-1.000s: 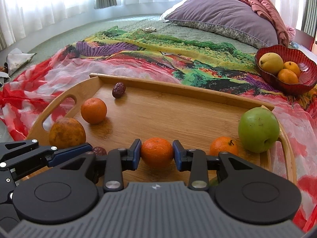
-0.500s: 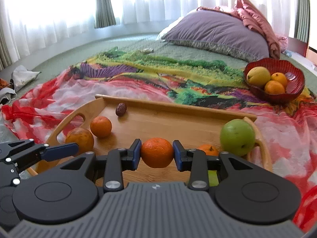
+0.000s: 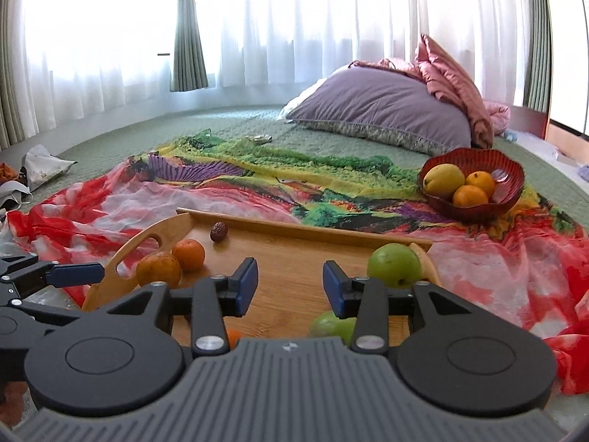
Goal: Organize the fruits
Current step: 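Lower the date onto the tray and open the left tool while the right releases the mandarin, then withdraw both open tools back from the tray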
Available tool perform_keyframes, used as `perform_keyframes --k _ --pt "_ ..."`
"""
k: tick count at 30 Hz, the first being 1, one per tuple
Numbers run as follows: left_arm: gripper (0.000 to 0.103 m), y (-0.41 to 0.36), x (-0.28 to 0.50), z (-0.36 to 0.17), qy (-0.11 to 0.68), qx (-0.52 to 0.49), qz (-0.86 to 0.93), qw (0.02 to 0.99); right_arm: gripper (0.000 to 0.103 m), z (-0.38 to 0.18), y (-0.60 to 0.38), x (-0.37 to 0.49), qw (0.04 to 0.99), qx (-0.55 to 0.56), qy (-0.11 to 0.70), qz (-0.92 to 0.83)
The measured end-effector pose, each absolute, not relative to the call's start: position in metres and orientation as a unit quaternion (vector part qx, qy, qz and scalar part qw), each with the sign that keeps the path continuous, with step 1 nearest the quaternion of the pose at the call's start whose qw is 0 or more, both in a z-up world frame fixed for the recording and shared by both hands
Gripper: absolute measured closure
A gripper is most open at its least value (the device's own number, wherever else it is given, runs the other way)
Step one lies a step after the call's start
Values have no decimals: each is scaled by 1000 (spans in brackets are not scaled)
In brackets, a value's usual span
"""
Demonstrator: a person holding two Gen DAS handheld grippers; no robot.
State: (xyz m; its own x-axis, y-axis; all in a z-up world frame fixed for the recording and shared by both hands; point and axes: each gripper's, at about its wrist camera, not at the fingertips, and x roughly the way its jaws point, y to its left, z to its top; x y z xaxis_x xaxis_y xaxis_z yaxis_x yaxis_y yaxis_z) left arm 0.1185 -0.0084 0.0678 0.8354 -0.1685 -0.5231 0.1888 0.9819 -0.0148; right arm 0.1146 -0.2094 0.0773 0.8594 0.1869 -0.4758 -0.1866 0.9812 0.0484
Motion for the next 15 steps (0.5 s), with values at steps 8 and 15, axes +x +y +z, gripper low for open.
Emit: perform_keyframes --k 8,15 --pt "20 -7 104 65 269 25 -93 958 39 74 -213 93 968 -5 235 93" --pt "17 -7 87 61 271 25 -97 957 34 60 -213 69 969 -17 231 82"
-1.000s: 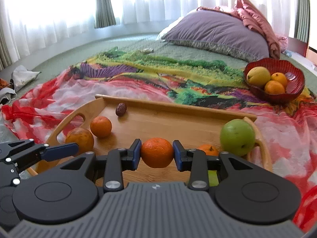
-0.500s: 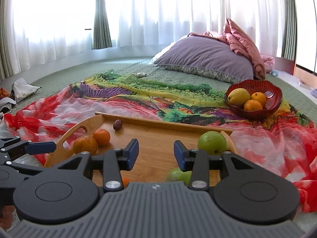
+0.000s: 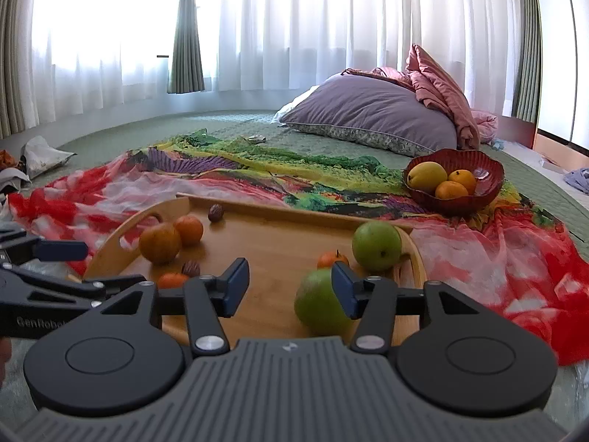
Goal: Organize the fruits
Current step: 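Withdraw both open tools back from the tray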
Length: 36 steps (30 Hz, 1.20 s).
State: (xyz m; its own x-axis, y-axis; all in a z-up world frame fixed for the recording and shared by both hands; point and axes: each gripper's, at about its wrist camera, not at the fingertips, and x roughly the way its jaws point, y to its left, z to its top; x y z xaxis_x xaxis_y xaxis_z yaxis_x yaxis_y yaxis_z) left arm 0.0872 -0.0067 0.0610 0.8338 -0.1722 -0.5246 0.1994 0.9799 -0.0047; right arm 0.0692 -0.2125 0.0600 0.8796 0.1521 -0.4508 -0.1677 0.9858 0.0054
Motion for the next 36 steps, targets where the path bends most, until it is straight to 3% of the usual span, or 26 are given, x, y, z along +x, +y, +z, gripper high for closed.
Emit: perform_keyframes --k 36 --pt "4 -6 82 9 333 35 -42 941 9 -8 -210 39 960 -19 279 20"
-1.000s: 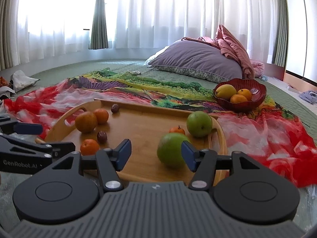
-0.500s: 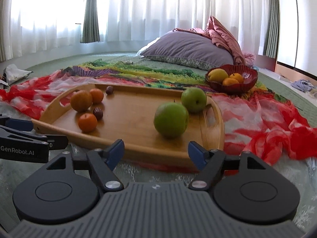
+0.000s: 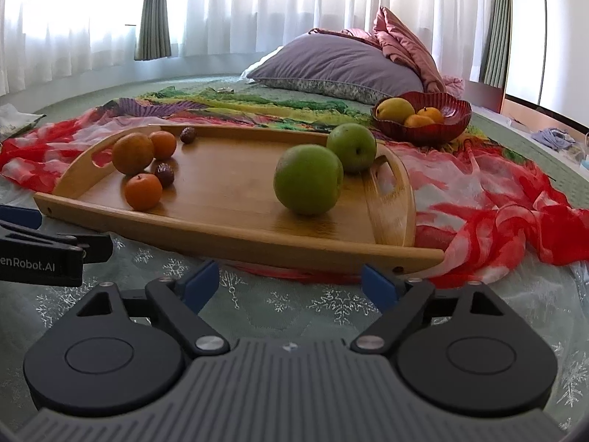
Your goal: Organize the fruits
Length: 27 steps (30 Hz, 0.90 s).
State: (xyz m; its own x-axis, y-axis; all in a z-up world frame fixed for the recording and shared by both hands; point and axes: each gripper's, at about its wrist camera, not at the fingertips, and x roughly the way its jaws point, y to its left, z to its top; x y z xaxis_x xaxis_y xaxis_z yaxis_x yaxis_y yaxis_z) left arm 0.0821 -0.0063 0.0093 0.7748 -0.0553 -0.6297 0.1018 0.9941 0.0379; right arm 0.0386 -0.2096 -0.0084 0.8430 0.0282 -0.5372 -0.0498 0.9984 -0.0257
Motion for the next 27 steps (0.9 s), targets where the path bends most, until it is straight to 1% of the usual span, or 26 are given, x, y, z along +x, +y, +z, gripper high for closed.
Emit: perform_keyframes --k 2,4,11,27 --pt "1 -6 84 7 335 35 -38 941 9 -12 -209 40 958 -20 285 19" --pt "1 -6 85 5 338 34 -36 940 9 -15 -209 41 957 -20 289 17" --pt "0 -8 88 -1 340 34 -30 939 0 -20 -214 43 955 -1 296 13" --pt "0 -6 91 -5 343 28 -28 938 0 -24 -212 48 951 -7 310 9"
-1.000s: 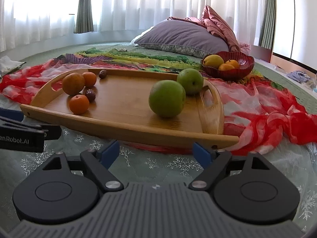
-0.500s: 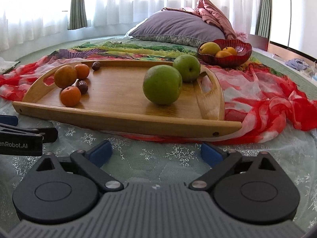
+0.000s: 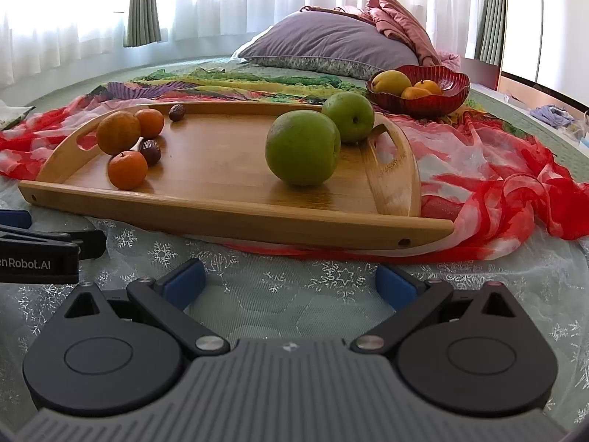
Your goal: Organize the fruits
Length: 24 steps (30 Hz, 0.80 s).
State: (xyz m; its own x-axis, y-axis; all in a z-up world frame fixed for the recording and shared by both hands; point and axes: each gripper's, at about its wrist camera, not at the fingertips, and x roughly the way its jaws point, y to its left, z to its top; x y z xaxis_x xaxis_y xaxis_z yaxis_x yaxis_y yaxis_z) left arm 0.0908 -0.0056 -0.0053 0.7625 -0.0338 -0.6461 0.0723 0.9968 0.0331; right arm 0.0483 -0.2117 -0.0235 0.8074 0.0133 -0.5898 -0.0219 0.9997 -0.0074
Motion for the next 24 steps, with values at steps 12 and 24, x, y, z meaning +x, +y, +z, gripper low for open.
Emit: perform_keyframes --k 12,24 --pt "0 -8 91 -6 344 30 -26 938 0 -24 -212 48 951 -5 310 10" --pt "0 -8 92 -6 345 29 -27 938 0 -24 -212 48 951 -5 310 10"
